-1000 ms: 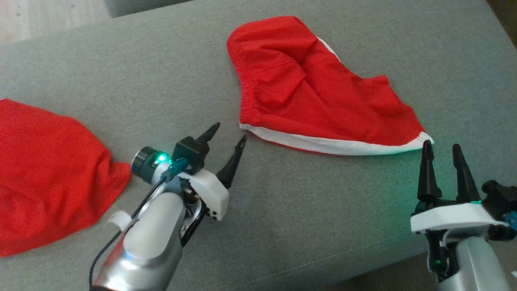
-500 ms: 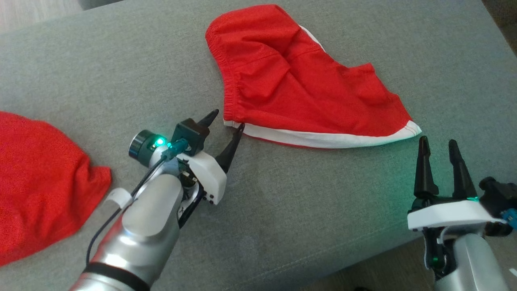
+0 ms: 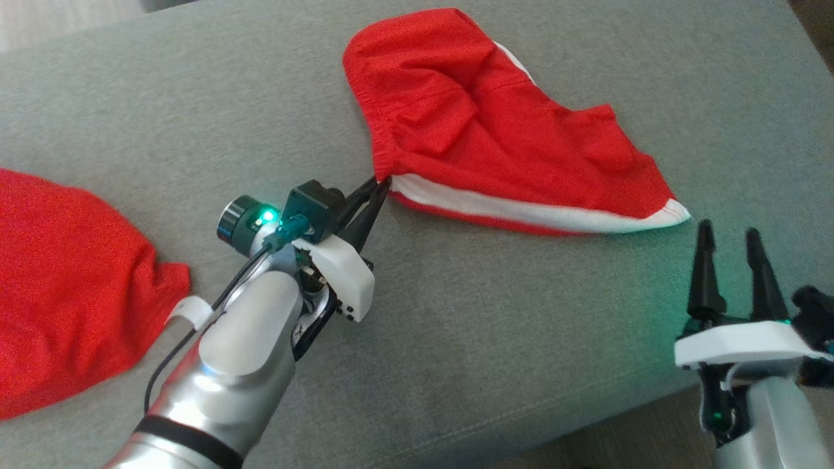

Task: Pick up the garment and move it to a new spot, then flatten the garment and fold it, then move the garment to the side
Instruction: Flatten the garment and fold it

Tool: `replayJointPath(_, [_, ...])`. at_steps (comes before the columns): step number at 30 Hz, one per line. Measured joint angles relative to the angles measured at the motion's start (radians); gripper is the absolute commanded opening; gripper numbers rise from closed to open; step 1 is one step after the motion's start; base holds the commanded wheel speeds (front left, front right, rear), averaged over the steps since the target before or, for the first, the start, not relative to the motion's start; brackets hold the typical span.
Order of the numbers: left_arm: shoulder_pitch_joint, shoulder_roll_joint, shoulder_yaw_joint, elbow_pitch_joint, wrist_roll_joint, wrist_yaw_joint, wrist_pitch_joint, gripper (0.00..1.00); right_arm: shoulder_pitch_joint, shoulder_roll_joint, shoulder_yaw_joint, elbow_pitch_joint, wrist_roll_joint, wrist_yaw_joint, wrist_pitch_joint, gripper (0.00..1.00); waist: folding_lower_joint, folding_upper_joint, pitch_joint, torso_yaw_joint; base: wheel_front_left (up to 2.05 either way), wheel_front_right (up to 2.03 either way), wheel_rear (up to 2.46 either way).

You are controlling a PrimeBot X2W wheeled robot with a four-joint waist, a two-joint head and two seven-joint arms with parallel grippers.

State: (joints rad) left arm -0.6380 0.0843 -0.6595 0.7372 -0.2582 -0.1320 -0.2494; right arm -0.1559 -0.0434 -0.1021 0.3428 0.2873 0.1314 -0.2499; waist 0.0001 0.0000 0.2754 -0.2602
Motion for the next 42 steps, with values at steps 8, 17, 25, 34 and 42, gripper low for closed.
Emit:
replayJointPath(8, [0.092, 0.013, 0.002, -0.098, 0.013, 0.0, 0.0, 0.0, -0.089, 0.0, -0.088, 0.244, -0.026, 0.0, -0.001, 1.0, 0.0, 0.0, -0.029, 0.066, 0.0, 0.0, 0.0])
replayJointPath(17, [0.12, 0.012, -0.009, -0.139, 0.028, 0.0, 0.0, 0.0, -0.23, -0.001, -0.095, 0.483, 0.04, 0.0, -0.001, 1.0, 0.0, 0.0, -0.037, 0.101, 0.0, 0.0, 0.0])
replayJointPath(25, [0.124, 0.011, -0.012, -0.146, 0.028, 0.0, 0.0, 0.0, -0.294, -0.002, -0.082, 0.596, 0.092, 0.0, -0.001, 1.0, 0.0, 0.0, -0.036, 0.102, 0.0, 0.0, 0.0])
replayJointPath(34, [0.154, 0.011, -0.006, -0.152, 0.028, 0.009, 0.0, 0.0, -0.303, -0.002, -0.047, 0.55, 0.101, 0.0, -0.001, 0.0, 0.0, 0.0, -0.062, 0.108, 0.0, 0.0, 0.0])
replayJointPath(42, [0.186, 0.019, 0.033, -0.197, 0.028, 0.023, 0.0, 0.0, -0.27, -0.002, -0.014, 0.347, 0.078, 0.0, -0.001, 0.0, 0.0, 0.0, -0.134, 0.125, 0.0, 0.0, 0.0])
